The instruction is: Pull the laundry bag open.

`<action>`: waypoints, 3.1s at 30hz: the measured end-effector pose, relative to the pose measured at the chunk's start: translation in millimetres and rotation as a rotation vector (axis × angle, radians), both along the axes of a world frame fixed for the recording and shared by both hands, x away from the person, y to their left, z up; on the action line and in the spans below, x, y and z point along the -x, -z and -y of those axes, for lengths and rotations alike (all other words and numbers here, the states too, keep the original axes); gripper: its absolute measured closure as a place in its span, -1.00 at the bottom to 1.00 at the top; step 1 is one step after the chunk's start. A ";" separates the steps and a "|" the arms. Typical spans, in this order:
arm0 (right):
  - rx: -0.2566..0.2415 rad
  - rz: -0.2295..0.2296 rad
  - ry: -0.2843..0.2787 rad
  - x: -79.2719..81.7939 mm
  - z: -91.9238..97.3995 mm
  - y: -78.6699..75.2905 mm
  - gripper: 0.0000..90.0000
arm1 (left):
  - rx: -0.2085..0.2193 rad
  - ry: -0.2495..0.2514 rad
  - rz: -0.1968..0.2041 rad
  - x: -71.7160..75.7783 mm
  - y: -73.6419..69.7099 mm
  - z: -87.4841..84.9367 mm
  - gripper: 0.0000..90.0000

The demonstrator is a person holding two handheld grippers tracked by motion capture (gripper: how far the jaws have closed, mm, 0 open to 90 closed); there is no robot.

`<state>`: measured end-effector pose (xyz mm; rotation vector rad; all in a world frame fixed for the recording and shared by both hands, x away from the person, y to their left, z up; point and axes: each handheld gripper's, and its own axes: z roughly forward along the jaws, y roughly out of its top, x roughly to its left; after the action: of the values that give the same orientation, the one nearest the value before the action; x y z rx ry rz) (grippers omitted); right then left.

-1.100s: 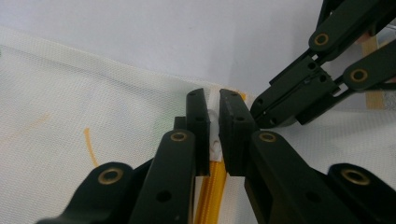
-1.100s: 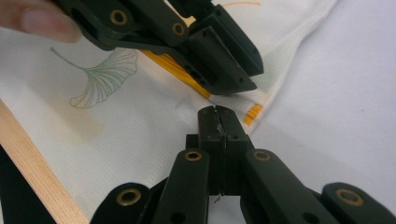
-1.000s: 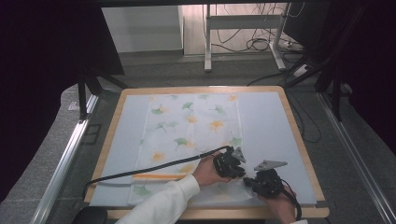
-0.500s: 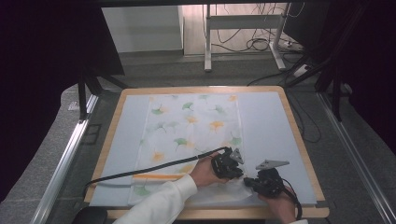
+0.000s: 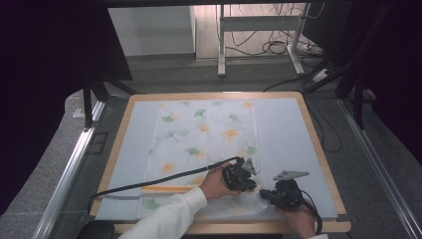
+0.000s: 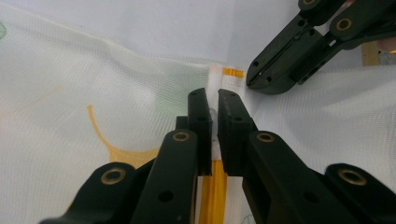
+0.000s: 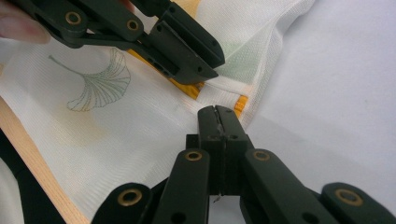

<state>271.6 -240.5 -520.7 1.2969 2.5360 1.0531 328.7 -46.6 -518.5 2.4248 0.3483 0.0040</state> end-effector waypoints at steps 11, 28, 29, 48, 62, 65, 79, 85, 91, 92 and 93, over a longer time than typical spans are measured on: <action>-0.003 -0.005 0.003 -0.1 0.1 -0.1 0.99 | -0.009 0.001 0.011 1.8 -0.2 0.1 0.89; 0.000 0.002 0.042 -13.8 -5.9 -2.1 0.99 | -0.014 0.003 0.033 4.0 0.0 0.0 0.90; -0.002 0.003 0.038 -13.7 -5.4 -2.0 0.99 | -0.016 0.004 0.035 4.4 -0.1 -0.1 0.90; -0.015 0.005 0.030 -14.0 -3.1 -0.7 0.99 | -0.022 0.005 0.017 3.4 -1.1 -4.5 0.89; -0.019 0.004 0.029 -14.0 -2.8 -0.5 0.99 | -0.032 0.004 -0.003 3.1 -1.4 -15.0 0.94; -0.019 0.005 0.027 -14.0 -2.7 -0.5 0.99 | -0.039 0.012 -0.010 4.3 -1.9 -16.2 0.98; -0.020 0.006 0.024 -14.1 -2.4 -0.3 0.99 | -0.046 0.014 -0.004 5.5 -2.5 -17.4 1.00; -0.019 0.007 0.022 -14.1 -2.3 -0.3 0.99 | -0.052 0.013 -0.007 5.8 -2.8 -18.6 1.00; -0.022 0.006 0.024 -14.1 -2.4 -0.2 0.99 | -0.029 -0.012 -0.044 1.9 -1.1 -32.2 1.00; -0.022 0.006 0.024 -14.1 -2.4 -0.2 0.99 | -0.029 -0.012 -0.044 1.9 -1.1 -32.2 1.00; -0.021 0.006 0.023 -14.2 -2.4 -0.2 0.99 | -0.031 -0.013 -0.047 1.7 -1.1 -36.0 1.00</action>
<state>285.7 -238.1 -520.5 1.3232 2.5061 1.0809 327.0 -10.6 -517.4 2.4565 0.3880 -0.0415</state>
